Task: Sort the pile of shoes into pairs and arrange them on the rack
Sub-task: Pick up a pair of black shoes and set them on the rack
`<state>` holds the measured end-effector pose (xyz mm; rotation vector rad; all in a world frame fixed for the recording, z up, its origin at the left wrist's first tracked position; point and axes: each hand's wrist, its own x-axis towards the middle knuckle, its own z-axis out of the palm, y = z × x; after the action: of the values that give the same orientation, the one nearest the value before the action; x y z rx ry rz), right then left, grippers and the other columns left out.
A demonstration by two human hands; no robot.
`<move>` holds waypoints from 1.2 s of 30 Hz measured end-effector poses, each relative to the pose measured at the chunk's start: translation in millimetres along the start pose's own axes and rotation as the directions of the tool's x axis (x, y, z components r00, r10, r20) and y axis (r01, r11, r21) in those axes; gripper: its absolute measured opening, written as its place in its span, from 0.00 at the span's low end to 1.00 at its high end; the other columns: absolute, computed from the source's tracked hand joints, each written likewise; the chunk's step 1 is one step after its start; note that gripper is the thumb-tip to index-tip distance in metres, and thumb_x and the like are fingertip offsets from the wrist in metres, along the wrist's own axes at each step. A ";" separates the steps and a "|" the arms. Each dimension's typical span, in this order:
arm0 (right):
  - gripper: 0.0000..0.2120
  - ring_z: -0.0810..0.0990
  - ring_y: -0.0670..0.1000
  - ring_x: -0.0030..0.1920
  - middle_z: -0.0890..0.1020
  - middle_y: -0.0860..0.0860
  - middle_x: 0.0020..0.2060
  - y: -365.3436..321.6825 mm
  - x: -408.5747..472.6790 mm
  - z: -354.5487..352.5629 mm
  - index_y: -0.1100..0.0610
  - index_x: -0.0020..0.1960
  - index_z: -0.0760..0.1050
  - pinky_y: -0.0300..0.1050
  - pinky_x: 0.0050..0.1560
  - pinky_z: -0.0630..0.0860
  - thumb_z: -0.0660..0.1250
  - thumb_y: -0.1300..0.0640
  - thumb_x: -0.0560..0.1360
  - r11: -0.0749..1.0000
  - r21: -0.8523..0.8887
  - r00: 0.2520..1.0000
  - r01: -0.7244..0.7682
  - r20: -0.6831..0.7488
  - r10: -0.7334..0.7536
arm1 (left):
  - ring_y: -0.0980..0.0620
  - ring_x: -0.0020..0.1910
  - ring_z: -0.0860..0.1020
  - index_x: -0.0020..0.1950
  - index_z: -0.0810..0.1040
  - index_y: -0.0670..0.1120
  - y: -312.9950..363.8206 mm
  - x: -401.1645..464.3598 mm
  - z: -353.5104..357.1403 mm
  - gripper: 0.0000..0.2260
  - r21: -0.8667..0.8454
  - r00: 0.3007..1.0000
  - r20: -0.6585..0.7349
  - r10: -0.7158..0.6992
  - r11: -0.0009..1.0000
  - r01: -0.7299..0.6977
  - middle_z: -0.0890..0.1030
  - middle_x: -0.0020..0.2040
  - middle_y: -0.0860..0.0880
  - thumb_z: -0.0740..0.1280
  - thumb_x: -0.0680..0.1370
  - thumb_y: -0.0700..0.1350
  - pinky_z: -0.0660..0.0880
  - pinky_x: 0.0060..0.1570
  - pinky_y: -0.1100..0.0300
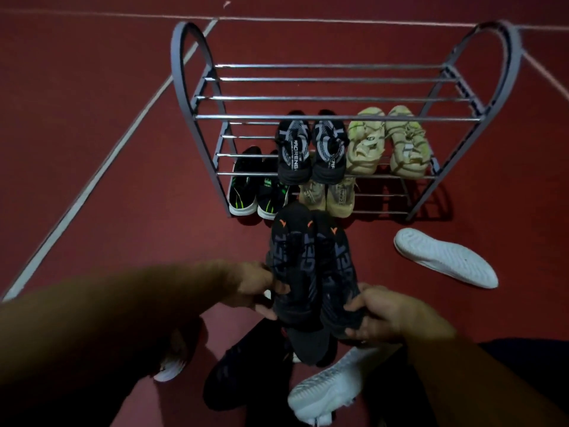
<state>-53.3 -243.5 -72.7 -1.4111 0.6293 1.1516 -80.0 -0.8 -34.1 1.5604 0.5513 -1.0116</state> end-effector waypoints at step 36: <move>0.20 0.80 0.51 0.35 0.77 0.51 0.44 -225.6 77.7 190.2 0.58 0.64 0.65 0.40 0.32 0.77 0.67 0.55 0.76 0.821 0.151 0.802 0.551 -0.369 -0.470 | 0.49 0.38 0.78 0.51 0.80 0.46 87.8 61.4 -171.9 0.25 -0.696 0.854 -0.518 -0.051 0.606 -0.386 0.80 0.45 0.45 0.64 0.72 0.67 0.78 0.37 0.58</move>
<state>120.9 1.8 -21.6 -1.4344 0.5393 0.3932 74.5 130.1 -38.9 0.9966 1.0161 -0.1001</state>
